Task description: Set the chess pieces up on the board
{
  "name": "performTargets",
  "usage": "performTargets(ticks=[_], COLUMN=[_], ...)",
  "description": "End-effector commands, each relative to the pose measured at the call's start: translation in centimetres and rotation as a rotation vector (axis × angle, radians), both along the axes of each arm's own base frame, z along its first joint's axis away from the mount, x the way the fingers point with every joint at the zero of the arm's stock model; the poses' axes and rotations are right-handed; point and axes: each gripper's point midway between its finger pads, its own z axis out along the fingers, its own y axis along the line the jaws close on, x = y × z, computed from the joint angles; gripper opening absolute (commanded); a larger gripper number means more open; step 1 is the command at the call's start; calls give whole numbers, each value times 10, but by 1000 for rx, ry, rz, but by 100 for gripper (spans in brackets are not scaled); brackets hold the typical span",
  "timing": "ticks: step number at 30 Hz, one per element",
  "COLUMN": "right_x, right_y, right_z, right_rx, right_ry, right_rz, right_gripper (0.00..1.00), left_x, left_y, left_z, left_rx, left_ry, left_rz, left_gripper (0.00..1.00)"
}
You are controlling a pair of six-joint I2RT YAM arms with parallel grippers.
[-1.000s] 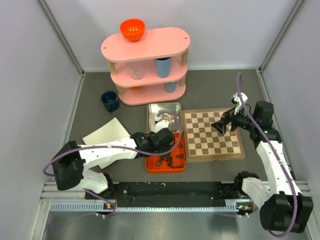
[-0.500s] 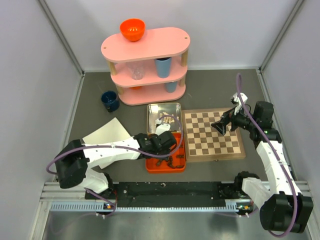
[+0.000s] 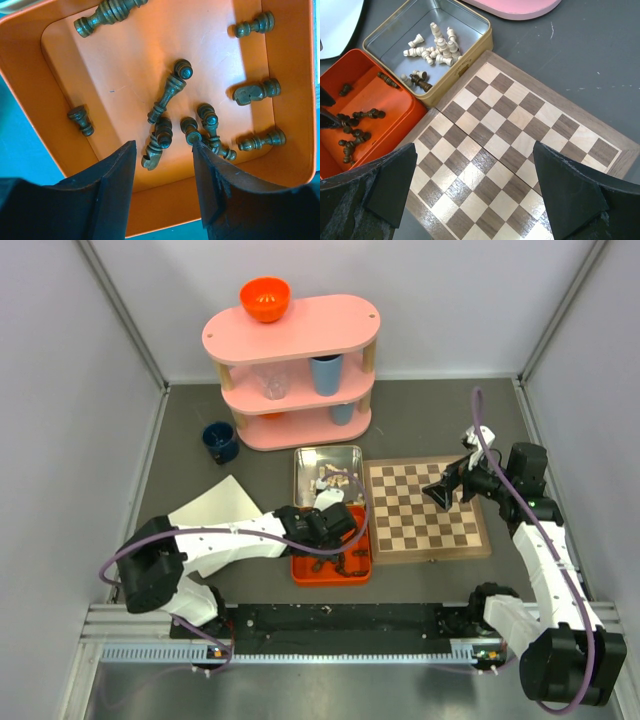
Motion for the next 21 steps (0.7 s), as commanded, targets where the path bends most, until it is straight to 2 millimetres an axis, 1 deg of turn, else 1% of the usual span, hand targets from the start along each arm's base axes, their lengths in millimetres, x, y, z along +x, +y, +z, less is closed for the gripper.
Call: performTargets(ticks=[1, 2, 3, 4, 7, 11, 19, 21], right_x=[1, 1, 1, 1, 1, 1, 1, 1], right_y=[2, 2, 2, 2, 2, 2, 2, 2], right_z=[9, 9, 9, 9, 9, 9, 8, 8], right_rx=[-9, -9, -9, -9, -9, -9, -10, -9], right_ry=[-49, -51, -52, -49, -51, -49, -47, -46], right_rz=[21, 21, 21, 21, 21, 21, 21, 21], right_gripper=[99, 99, 99, 99, 99, 99, 99, 99], left_x=[7, 9, 8, 10, 12, 12, 11, 11], left_y=[-11, -12, -12, -16, -15, -13, -9, -9], left_z=[10, 11, 9, 11, 9, 4, -1, -3], left_rx=[-13, -11, 1, -4, 26, 53, 76, 81], left_ry=[-29, -33, -29, -33, -29, -21, -15, -12], left_rz=[-7, -10, -12, -10, -14, -19, -18, -18], left_gripper=[54, 53, 51, 49, 48, 45, 45, 43])
